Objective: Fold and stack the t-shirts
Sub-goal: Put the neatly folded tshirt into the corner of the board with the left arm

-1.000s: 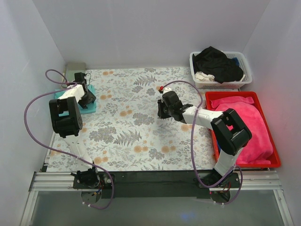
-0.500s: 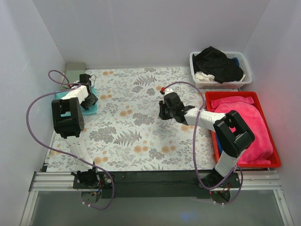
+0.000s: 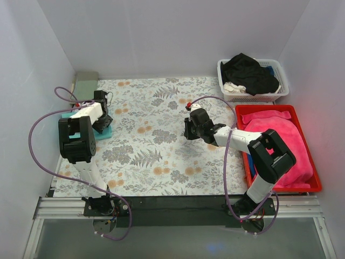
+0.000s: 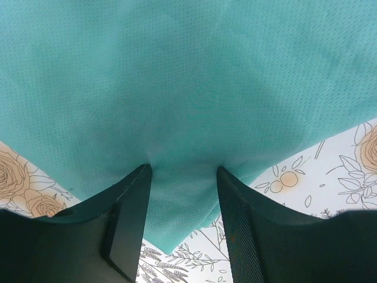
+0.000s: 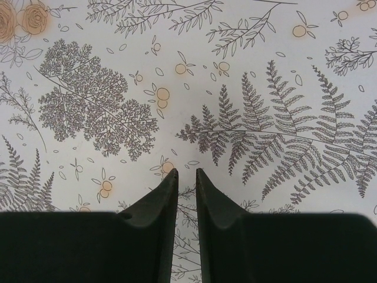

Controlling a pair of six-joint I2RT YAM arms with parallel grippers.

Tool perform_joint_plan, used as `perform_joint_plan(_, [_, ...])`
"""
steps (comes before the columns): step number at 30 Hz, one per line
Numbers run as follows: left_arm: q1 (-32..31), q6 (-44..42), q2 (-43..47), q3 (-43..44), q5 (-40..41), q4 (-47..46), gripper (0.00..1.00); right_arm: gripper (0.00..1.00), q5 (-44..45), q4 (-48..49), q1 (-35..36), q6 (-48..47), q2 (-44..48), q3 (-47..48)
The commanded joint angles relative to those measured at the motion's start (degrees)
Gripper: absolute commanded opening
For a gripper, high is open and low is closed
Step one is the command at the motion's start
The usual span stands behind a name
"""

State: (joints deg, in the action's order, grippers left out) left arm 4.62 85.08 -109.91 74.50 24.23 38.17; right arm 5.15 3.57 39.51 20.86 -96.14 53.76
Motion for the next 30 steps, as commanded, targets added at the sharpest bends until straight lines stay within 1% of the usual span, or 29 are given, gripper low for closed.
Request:
perform_joint_plan(1, [-0.32, 0.27, 2.15, 1.6, 0.12, 4.63, 0.46, 0.24, -0.66, 2.4, 0.4, 0.41, 2.01, 0.38])
perform_joint_plan(6, [-1.02, 0.26, 6.19, 3.11, 0.55, 5.07, 0.46, 0.24, -0.32, 2.4, 0.4, 0.23, 2.01, 0.91])
perform_joint_plan(9, [-0.93, 4.64, 9.18, 2.14, 4.85, 6.47, 0.47, 0.24, -0.66, 2.4, 0.4, -0.12, 1.74, 1.09])
perform_joint_plan(10, [-1.02, 5.88, 9.71, 1.27, 7.39, 7.0, 0.48, 0.24, -0.58, 2.4, 0.4, -0.21, 1.66, 1.0])
perform_joint_plan(14, [-0.84, 9.92, 11.47, -0.41, 10.13, 6.3, 0.49, 0.24, -0.49, 2.4, 0.4, -0.73, 1.66, 0.56])
perform_joint_plan(16, [-0.5, 10.55, 11.21, -0.67, 10.49, 5.69, 0.5, 0.24, -0.49, 2.4, 0.4, -0.91, 1.48, 0.3])
perform_joint_plan(21, [2.4, 10.37, 8.93, -0.93, 6.54, 4.19, 0.5, 0.24, -0.49, 2.4, 0.4, -1.35, 0.52, 0.65])
perform_joint_plan(25, [6.71, 8.97, 7.87, -3.04, 1.44, -0.45, 0.5, 0.24, -1.1, 2.4, 0.4, -1.61, -0.8, 1.61])
perform_joint_plan(30, [10.93, 7.39, 6.64, -3.05, -0.67, -2.93, 0.5, 0.24, -1.46, 2.32, 0.4, -1.7, -2.38, 2.58])
